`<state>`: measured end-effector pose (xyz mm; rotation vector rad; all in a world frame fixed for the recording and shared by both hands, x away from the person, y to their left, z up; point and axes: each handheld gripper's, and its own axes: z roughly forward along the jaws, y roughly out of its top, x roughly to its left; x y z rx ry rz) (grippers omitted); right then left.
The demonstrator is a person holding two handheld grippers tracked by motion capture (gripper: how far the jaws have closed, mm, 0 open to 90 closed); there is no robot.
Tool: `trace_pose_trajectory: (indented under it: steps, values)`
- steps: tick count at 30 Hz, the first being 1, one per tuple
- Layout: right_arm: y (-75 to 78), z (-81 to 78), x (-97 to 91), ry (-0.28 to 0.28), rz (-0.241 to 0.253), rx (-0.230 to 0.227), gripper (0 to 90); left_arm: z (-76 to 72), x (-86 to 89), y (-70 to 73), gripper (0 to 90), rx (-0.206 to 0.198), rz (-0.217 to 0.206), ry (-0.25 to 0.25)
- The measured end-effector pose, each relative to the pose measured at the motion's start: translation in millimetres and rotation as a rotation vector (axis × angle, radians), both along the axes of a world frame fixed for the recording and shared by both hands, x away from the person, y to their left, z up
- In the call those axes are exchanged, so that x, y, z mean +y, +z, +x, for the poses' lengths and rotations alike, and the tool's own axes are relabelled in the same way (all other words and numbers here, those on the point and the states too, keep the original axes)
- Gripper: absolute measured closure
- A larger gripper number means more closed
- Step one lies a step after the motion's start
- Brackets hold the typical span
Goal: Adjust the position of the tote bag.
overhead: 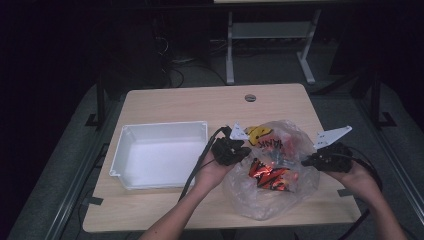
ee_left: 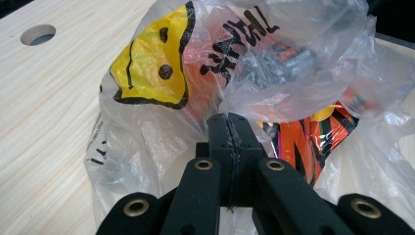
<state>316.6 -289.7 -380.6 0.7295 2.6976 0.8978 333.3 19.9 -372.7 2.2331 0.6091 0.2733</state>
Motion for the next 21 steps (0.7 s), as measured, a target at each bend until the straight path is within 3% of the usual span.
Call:
trace_pose_trajectory:
  steps: [4,10,13,16,21]
  values:
    - [-2.7,0.2,0.7,-0.002,-0.002,0.009,86.3,2.1,-1.2,-1.5,89.9,-0.005,0.004,0.006]
    - [14.8,5.2,-0.7,-0.011,0.002,-0.043,85.1,9.3,-2.5,-2.7,90.0,0.006,-0.003,0.028]
    - [19.2,14.5,-1.6,-0.039,0.029,-0.04,84.5,11.9,-7.2,-4.9,90.0,0.006,-0.007,0.038]
    - [15.1,24.2,-0.7,-0.061,0.03,-0.039,84.5,15.3,-15.8,-8.8,89.9,0.012,-0.002,0.05]
    - [-6.4,38.5,2.0,-0.085,0.026,0.018,84.7,18.3,-29.8,-19.2,90.0,0.031,0.034,0.046]
